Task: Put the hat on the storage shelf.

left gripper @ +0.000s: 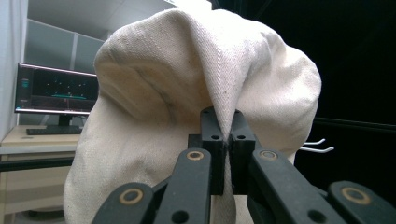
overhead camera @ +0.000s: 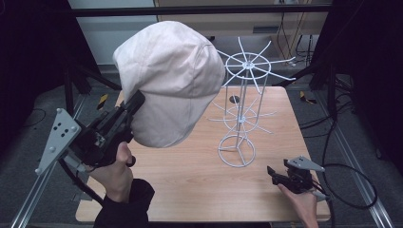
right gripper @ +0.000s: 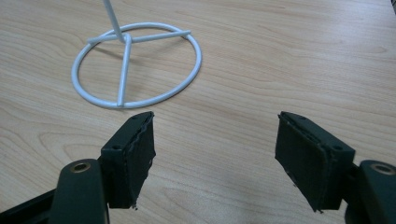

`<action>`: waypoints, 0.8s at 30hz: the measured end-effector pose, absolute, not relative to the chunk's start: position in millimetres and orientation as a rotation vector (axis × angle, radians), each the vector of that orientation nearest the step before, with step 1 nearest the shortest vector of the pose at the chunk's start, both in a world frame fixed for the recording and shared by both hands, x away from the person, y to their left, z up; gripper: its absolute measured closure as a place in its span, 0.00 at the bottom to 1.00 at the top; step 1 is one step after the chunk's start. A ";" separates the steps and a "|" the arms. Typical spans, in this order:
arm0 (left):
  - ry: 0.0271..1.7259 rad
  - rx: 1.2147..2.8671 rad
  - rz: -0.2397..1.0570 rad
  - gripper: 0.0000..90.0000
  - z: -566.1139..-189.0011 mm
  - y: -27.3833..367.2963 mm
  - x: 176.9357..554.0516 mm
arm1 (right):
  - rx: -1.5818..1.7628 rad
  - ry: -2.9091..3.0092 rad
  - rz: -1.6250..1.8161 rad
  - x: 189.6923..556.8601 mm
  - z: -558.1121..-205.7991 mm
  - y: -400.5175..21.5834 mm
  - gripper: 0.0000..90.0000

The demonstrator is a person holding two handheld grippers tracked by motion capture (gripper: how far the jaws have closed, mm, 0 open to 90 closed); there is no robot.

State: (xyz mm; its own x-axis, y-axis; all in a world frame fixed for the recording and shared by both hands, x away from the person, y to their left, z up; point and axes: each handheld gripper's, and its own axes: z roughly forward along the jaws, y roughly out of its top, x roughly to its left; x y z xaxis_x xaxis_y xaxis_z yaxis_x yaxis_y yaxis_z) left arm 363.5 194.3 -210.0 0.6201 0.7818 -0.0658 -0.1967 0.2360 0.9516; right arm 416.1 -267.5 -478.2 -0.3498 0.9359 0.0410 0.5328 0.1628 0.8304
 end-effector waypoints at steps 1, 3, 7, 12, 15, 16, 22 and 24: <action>0.613 1.150 0.733 0.98 -209.4 192.6 363.4 | 1.386 1.954 1.080 416.0 -478.1 -267.5 0.32; 0.607 1.154 0.729 0.98 -209.0 190.2 363.5 | 1.386 1.953 1.081 416.0 -478.0 -267.5 0.32; 0.603 1.162 0.723 0.98 -209.3 186.0 364.9 | 1.387 1.954 1.082 416.1 -478.4 -267.7 0.32; 0.587 1.161 0.721 0.98 -208.9 180.6 367.8 | 1.379 1.953 1.078 416.7 -479.0 -268.1 0.32; 0.581 1.171 0.716 0.98 -208.7 175.5 369.8 | 1.378 1.955 1.080 416.6 -479.0 -268.1 0.32; 0.581 1.173 0.716 0.98 -208.7 174.5 370.5 | 1.378 1.955 1.079 416.6 -478.9 -268.0 0.32; 0.580 1.186 0.703 0.98 -211.0 165.1 377.8 | 1.387 1.955 1.086 416.1 -478.2 -267.6 0.32; 0.581 1.192 0.694 0.98 -211.9 162.7 380.3 | 1.386 1.955 1.086 416.1 -478.2 -267.6 0.32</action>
